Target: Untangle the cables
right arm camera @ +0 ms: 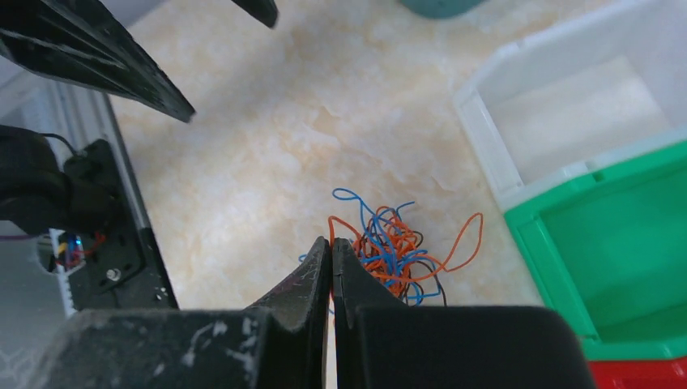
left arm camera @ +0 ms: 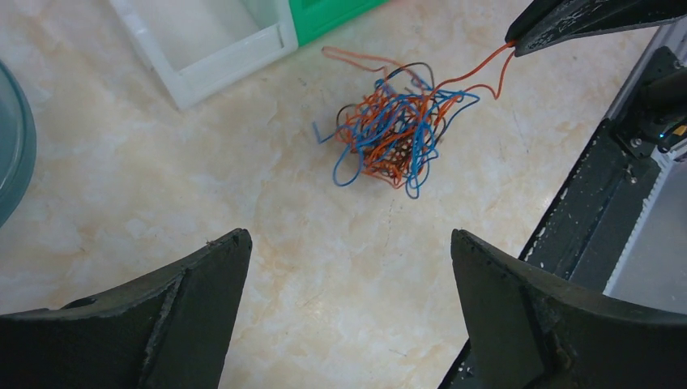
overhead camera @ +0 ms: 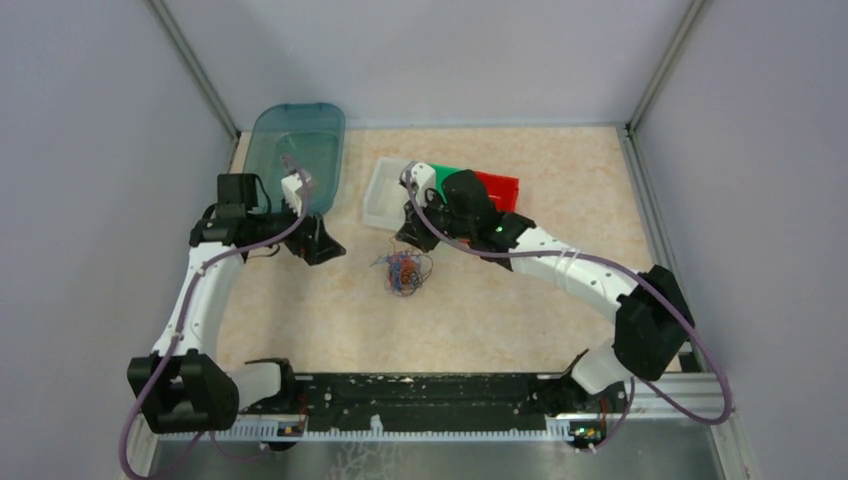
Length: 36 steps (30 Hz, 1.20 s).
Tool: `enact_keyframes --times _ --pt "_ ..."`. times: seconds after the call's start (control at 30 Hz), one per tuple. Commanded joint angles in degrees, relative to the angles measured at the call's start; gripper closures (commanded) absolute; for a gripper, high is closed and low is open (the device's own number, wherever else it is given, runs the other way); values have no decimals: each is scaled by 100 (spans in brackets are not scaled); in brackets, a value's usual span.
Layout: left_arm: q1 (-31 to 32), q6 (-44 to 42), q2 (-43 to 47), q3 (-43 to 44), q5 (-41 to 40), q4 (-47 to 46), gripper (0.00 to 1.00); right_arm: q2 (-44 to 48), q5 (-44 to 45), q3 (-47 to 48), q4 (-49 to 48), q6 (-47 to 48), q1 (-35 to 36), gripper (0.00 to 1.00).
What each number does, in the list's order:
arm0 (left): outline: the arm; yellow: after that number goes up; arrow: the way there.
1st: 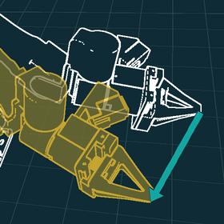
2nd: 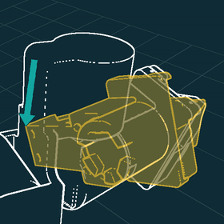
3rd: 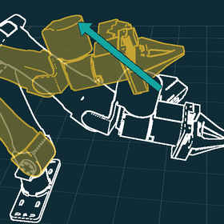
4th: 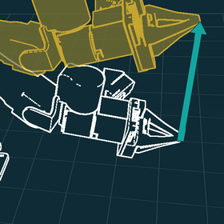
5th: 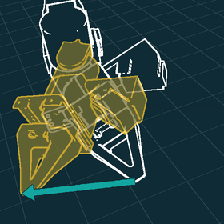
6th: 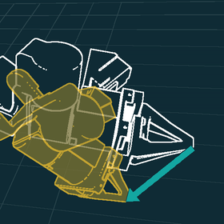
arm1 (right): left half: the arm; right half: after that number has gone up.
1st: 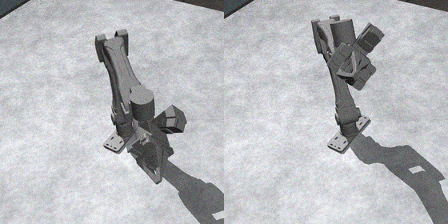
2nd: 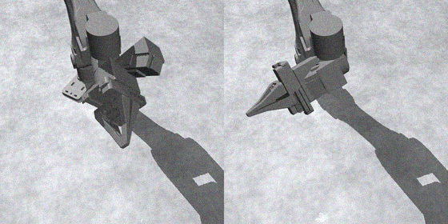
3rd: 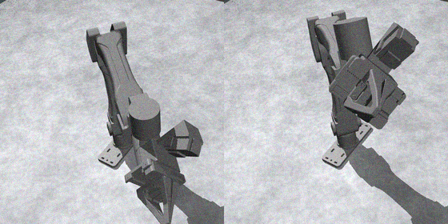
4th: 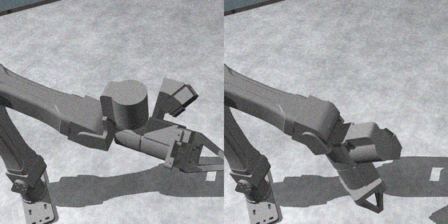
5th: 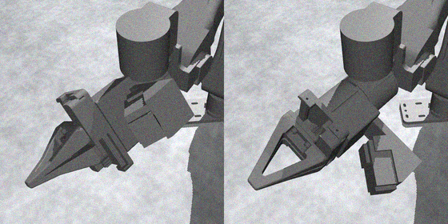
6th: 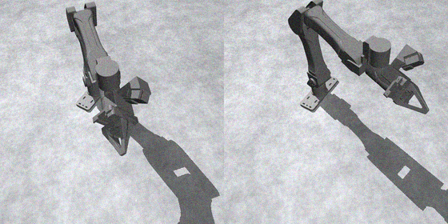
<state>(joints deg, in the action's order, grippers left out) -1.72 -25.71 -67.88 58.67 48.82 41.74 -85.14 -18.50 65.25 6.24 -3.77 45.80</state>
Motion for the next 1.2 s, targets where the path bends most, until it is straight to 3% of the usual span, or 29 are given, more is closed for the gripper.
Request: enact_keyframes --times 0.0,0.3,0.57,0.97,1.17 --pt "124 -57 170 301 609 45 1 305 -511 421 -416 -507 94 100" --pt "935 -56 3 733 568 -138 3 68 -1062 896 -662 -965 113 100" --pt "1316 -20 -175 822 871 -523 19 -161 -1611 916 -1061 -1416 114 100" --pt "1428 -405 -299 646 1244 -534 61 -167 -2032 750 -1537 -1950 113 100" --pt "1437 -362 -298 760 1349 -503 100 -86 -1802 526 -1720 -2084 113 100"
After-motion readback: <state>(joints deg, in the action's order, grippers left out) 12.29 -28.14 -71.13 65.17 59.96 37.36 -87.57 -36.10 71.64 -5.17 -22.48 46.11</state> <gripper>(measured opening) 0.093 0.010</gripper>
